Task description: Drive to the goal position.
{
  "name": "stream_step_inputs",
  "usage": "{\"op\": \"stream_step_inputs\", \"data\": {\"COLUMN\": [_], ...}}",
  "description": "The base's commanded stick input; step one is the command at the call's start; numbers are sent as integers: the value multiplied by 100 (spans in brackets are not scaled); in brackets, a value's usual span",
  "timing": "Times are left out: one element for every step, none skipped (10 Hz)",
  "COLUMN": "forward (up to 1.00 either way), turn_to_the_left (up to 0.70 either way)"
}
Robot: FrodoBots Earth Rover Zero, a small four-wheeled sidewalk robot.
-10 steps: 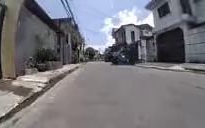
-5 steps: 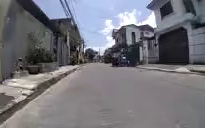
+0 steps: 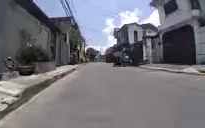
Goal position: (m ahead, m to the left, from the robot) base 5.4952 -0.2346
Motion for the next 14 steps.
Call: {"op": "stream_step_inputs", "data": {"forward": [100, 100, 100, 100, 100, 100, 100, 100, 100, 100, 100, 100, 100, 100], "turn_to_the_left": [35, 16, 0, 0, 0, 0, 0, 0, -5, -29, -34, -9, 0, -5]}}
